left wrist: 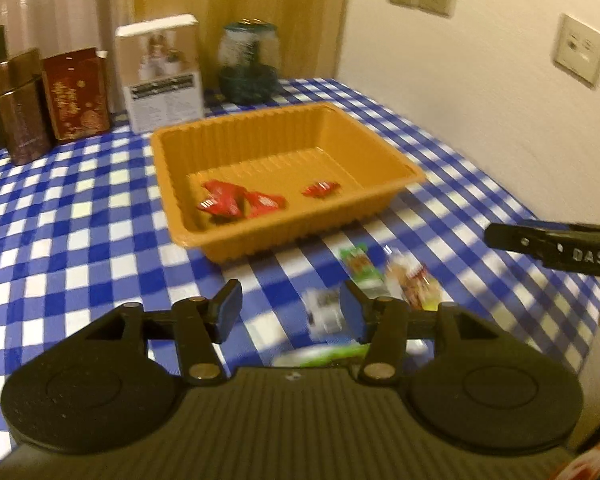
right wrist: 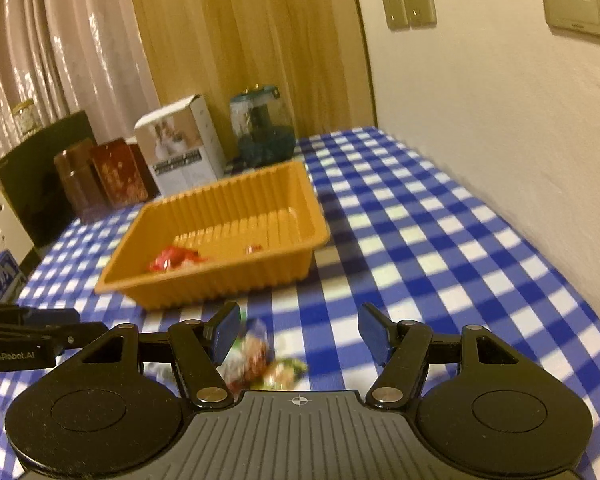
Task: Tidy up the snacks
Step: 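Withdraw both open tools from the tray toward the snack pile, then lower the left tool onto the white-and-green packet and close it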
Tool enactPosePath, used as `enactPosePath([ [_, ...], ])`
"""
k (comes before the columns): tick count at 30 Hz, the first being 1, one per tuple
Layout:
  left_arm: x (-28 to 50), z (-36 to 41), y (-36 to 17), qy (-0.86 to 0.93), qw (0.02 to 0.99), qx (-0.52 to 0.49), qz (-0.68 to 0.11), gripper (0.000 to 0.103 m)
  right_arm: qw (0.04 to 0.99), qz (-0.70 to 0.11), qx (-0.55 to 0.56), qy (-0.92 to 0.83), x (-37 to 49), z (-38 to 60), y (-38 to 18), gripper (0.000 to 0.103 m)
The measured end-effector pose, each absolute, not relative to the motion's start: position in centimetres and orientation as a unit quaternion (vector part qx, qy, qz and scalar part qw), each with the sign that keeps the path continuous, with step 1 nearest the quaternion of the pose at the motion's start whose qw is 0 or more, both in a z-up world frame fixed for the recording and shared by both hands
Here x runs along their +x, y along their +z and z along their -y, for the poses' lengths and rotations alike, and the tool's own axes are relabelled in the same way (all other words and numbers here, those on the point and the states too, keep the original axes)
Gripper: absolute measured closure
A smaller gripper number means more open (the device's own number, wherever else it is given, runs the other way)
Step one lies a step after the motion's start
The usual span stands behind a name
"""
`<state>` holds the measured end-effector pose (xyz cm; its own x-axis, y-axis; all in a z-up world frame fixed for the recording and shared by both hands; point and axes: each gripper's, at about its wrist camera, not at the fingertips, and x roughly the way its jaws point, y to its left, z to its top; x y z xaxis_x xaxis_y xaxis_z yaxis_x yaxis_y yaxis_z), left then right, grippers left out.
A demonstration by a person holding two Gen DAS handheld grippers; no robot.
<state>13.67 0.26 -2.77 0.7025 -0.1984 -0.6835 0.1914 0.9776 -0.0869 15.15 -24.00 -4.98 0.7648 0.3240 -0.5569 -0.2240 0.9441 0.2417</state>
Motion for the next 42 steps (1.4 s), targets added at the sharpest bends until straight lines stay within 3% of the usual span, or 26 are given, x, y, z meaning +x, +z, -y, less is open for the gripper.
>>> enactPosePath([
  [15,11.3,4.8,-6.3,-0.239,0.873,0.179,-0.387,0.052,0.914,-0.369,0.065,0.154,14.1,23.7,-7.3,0.038],
  [24,12.6,5.4,-7.3,-0.267,0.861,0.198,-0.385,0.052,0.914,-0.373,0.058,0.148,14.7,23.4,-7.7,0.038],
  [35,13.1,6.1,-8.2,-0.278,0.846,0.307,-0.337,0.052,0.911,-0.383,0.063,0.138,15.5,23.2,-8.2,0.038],
  [42,14.1,5.6,-8.6,-0.282,0.842,0.329,-0.322,0.040,0.907,-0.392,0.075,0.132,15.9,23.2,-8.4,0.038],
])
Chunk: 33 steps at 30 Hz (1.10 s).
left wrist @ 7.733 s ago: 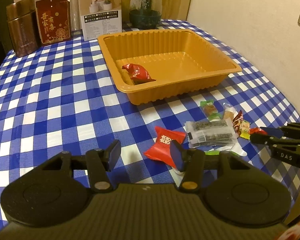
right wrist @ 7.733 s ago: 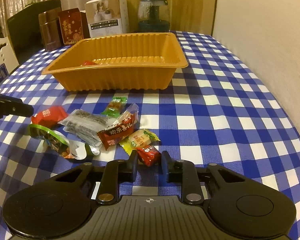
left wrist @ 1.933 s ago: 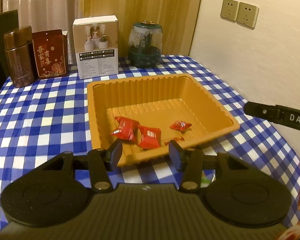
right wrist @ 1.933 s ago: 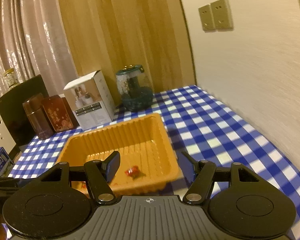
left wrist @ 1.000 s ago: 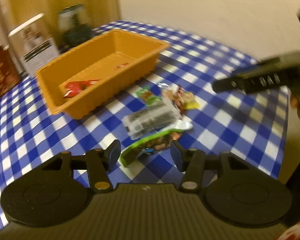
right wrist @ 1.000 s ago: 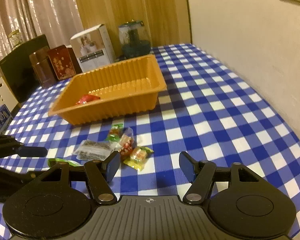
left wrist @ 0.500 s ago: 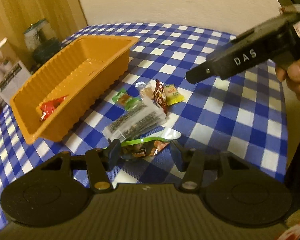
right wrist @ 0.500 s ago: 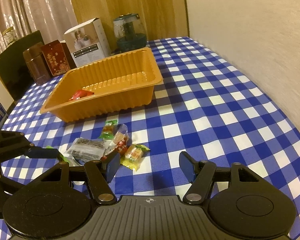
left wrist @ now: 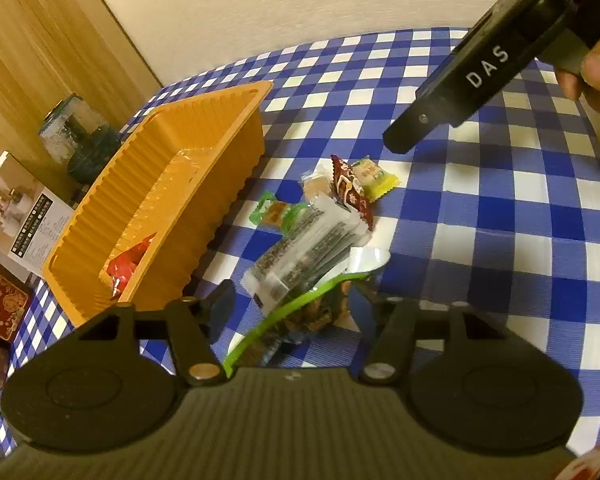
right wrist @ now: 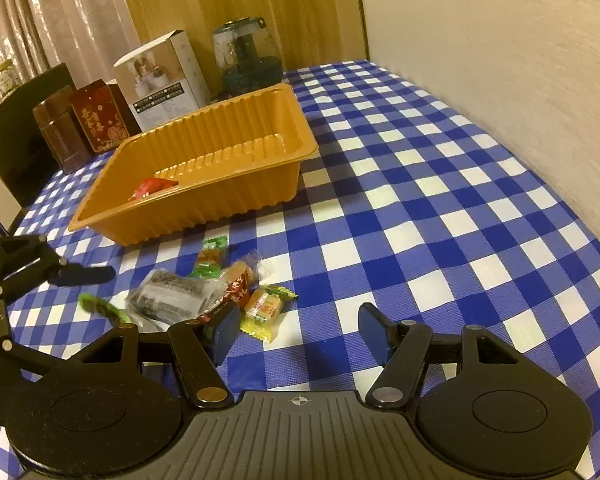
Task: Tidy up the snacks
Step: 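Lower the left tool onto the white-and-green packet and close it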
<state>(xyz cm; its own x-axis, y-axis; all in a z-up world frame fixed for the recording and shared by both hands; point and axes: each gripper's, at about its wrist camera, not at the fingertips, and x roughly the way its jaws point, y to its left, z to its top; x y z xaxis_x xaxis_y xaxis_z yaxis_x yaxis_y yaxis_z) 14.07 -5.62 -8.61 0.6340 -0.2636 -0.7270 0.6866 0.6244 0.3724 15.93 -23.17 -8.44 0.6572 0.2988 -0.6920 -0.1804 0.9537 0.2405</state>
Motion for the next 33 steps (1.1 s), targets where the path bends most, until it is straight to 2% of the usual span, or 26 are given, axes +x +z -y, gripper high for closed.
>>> enactPosePath([
  [7,15.0,5.3,-8.9,-0.289,0.826,0.279,-0.396,0.045,0.906,-0.395,0.074,0.132,16.3,22.9,-8.6,0.038],
  [8,15.0,5.2,-8.9,-0.287,0.825,0.266,-0.407,0.051,0.906,-0.395,0.074,0.132,16.3,22.9,-8.5,0.038],
  [10,15.0,4.8,-8.4,-0.284,0.827,0.235,-0.425,0.054,0.906,-0.394,0.074,0.134,16.2,22.8,-8.5,0.038],
  [12,14.9,4.4,-8.0,-0.285,0.828,0.207,-0.437,0.063,0.907,-0.393,0.073,0.134,16.2,22.7,-8.5,0.038],
  [17,14.8,4.4,-8.2,-0.281,0.829,0.211,-0.435,0.067,0.907,-0.393,0.075,0.133,16.3,22.7,-8.5,0.038],
  [33,14.8,5.0,-7.9,-0.297,0.836,0.253,-0.385,0.070,0.906,-0.394,0.076,0.134,16.4,22.4,-8.5,0.038],
])
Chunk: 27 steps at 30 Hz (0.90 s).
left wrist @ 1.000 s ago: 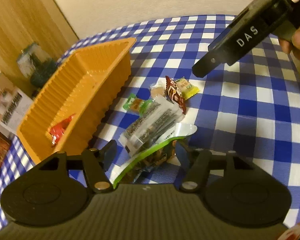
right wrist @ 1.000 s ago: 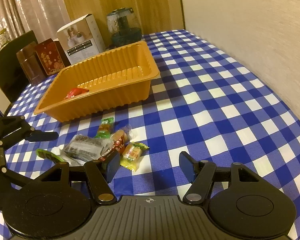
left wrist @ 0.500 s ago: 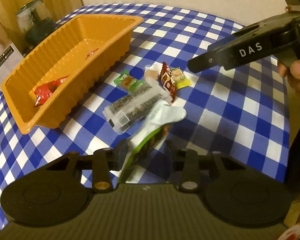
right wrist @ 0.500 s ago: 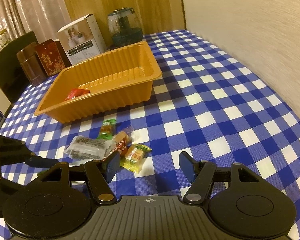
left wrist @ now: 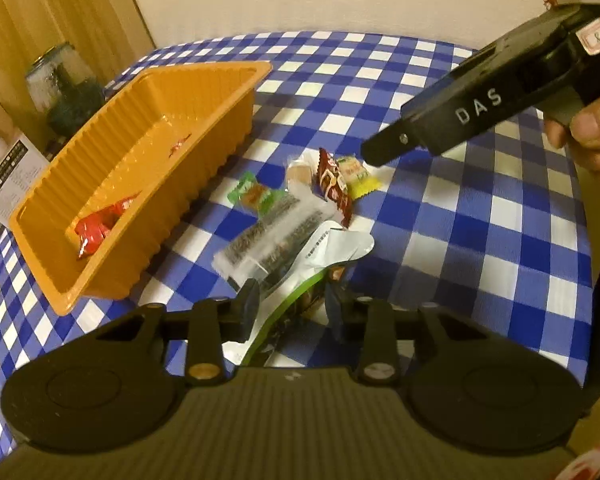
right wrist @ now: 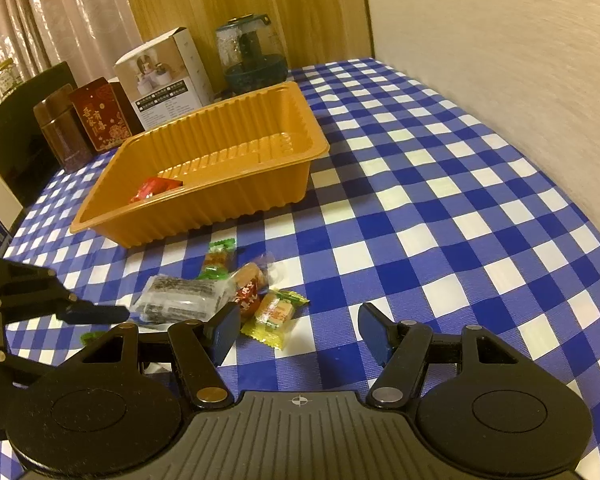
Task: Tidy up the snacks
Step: 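Lower the left tool onto the white-and-green packet and close it, then grasp the brown wrapped candy with the right tool while the left holds its packet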
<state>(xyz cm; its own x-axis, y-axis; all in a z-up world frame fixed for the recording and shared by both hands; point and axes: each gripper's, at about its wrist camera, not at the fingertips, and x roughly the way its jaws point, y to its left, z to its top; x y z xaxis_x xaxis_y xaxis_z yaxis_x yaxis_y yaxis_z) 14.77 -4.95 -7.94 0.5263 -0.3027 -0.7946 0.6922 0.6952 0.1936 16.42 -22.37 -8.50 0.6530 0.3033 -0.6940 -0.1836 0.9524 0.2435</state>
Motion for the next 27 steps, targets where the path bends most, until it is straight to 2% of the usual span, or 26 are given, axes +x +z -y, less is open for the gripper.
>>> enactPosePath([
  [2,14.9,5.1,-8.1,-0.301,0.835,0.253,-0.386,0.068,0.906,-0.395,0.075,0.133,16.5,22.3,-8.5,0.038],
  [5,15.4,5.2,-8.4,-0.299,0.831,0.249,-0.397,0.059,0.905,-0.398,0.077,0.130,16.5,22.4,-8.6,0.038],
  [12,15.3,5.0,-8.6,-0.300,0.818,0.218,-0.439,0.058,0.904,-0.399,0.079,0.132,16.7,22.1,-8.6,0.038],
  [13,15.3,5.0,-8.6,-0.300,0.817,0.216,-0.443,0.059,0.904,-0.399,0.079,0.132,16.7,22.1,-8.6,0.038],
  [15,15.4,5.0,-8.5,-0.293,0.818,0.212,-0.448,0.071,0.905,-0.398,0.079,0.130,16.7,22.2,-8.6,0.038],
  [27,15.1,3.4,-6.0,-0.263,0.844,0.101,-0.457,0.075,0.902,-0.394,0.050,0.171,17.2,20.9,-8.5,0.038],
])
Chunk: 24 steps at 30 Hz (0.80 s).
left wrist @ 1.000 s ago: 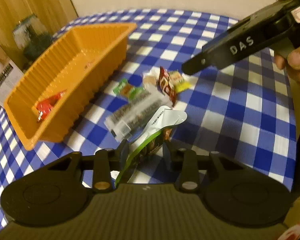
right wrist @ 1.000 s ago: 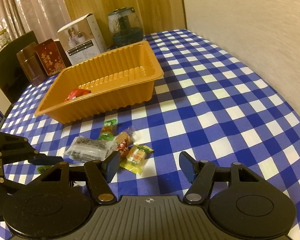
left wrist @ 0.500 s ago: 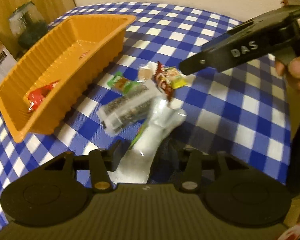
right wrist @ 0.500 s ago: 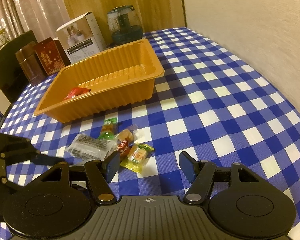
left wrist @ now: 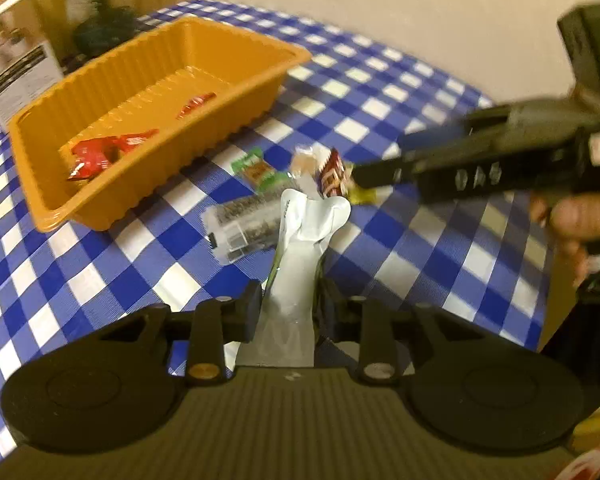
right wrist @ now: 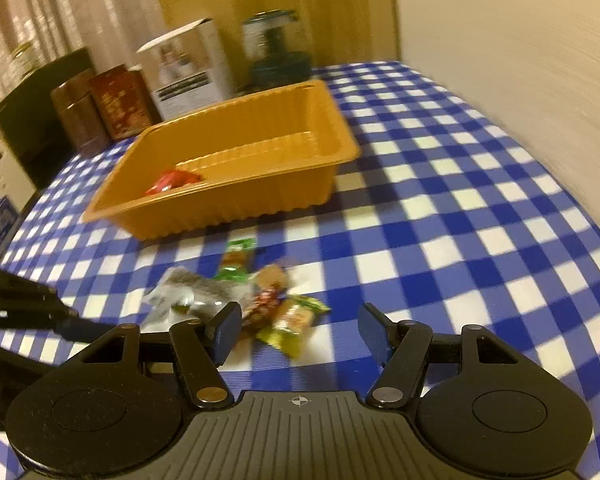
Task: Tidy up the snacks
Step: 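Grasp the brown wrapped candy with the right tool while the left holds its packet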
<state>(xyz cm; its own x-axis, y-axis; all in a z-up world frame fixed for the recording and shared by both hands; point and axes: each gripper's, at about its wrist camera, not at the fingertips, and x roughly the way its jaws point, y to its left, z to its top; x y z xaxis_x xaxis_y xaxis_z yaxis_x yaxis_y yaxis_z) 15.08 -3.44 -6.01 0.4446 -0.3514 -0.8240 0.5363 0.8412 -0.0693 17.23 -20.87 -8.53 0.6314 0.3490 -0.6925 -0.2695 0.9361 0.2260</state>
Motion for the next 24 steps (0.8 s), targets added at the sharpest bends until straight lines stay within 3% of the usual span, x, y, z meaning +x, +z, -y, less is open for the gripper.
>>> enactPosePath([
  [8,15.3,1.6,-4.6,-0.211,0.872,0.059,-0.439,0.075,0.894,-0.396,0.061,0.202,17.8,19.5,-9.0,0.039],
  [9,15.3,1.4,-4.6,-0.208,0.873,0.056,-0.438,0.075,0.895,-0.393,0.064,0.200,18.0,19.4,-9.0,0.043],
  [10,15.3,1.4,-4.6,-0.204,0.874,0.055,-0.437,0.075,0.895,-0.393,0.071,0.201,18.2,19.4,-9.0,0.057],
  [11,15.4,1.3,-4.6,-0.202,0.875,0.055,-0.436,0.075,0.893,-0.394,0.079,0.202,18.5,19.4,-9.1,0.063],
  [15,15.5,1.1,-4.6,-0.199,0.876,0.051,-0.436,0.075,0.893,-0.401,0.075,0.190,19.4,18.9,-9.5,0.065],
  [22,15.5,1.1,-4.7,-0.196,0.877,0.051,-0.437,0.075,0.897,-0.401,0.045,0.183,19.0,17.8,-9.6,0.085],
  [24,15.4,1.0,-4.6,-0.193,0.877,0.049,-0.437,0.075,0.898,-0.400,0.048,0.175,19.0,18.0,-9.6,0.086],
])
